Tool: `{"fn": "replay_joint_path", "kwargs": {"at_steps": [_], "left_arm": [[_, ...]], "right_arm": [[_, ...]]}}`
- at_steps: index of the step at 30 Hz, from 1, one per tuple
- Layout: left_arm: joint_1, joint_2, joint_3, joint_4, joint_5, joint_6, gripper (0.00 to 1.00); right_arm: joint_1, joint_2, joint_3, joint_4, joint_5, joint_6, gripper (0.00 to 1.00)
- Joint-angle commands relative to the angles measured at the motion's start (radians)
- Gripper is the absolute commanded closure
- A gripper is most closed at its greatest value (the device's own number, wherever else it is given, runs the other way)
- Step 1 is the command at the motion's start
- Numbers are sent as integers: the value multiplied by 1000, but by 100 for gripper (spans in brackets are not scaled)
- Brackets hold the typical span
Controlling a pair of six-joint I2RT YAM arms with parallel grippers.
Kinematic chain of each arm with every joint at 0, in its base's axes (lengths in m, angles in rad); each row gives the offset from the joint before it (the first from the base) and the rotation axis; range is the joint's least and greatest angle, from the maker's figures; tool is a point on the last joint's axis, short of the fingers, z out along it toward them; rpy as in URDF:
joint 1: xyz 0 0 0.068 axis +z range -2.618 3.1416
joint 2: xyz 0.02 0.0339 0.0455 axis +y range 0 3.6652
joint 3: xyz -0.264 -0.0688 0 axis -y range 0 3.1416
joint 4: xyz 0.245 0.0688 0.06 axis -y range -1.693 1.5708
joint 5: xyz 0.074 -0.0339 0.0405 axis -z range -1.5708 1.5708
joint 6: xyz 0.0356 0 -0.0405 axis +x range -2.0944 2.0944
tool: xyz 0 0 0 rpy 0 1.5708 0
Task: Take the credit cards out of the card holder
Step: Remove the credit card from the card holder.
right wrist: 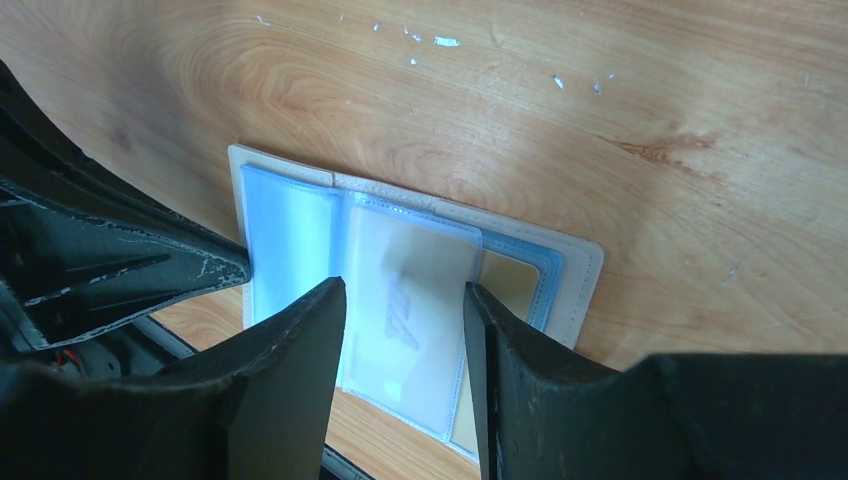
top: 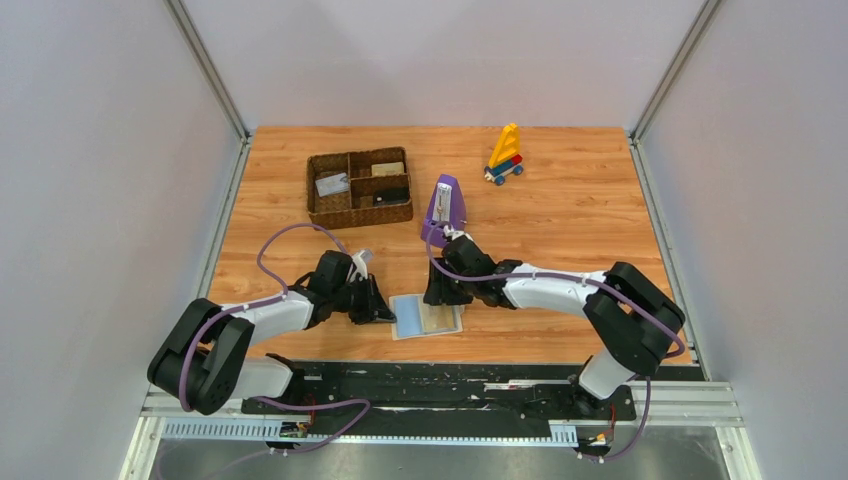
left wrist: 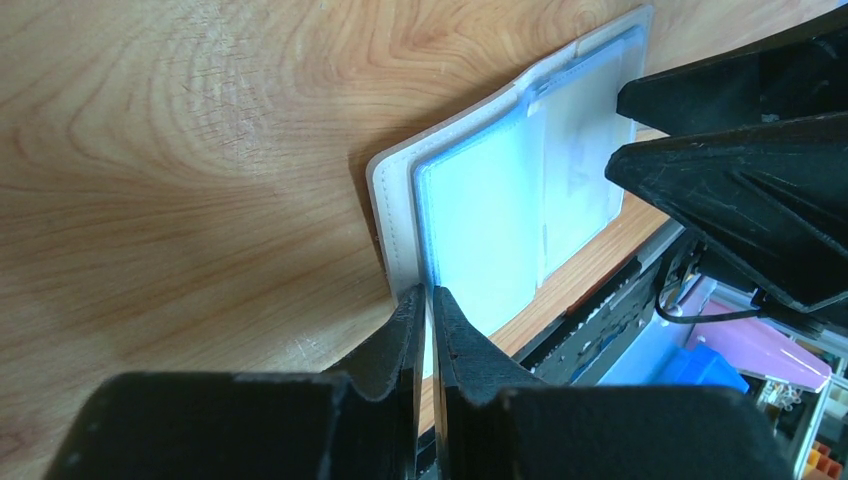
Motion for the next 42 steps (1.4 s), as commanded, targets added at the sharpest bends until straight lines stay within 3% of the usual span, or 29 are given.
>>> {"fn": "replay_joint_path", "kwargs": {"at_steps": [1,14,42], "left_arm": [[-2,1,-16,-14,-33,24,86],[-4,-18,-17,-30,-38,23,86],[-3,-14,1,-42,-38,21,86]], "right_arm": [[-2,8,-73,109,-163,68,53],[-36,-73,-116,207,-253,94,54],[-37,-112,-76,239,-326,121,53]]}}
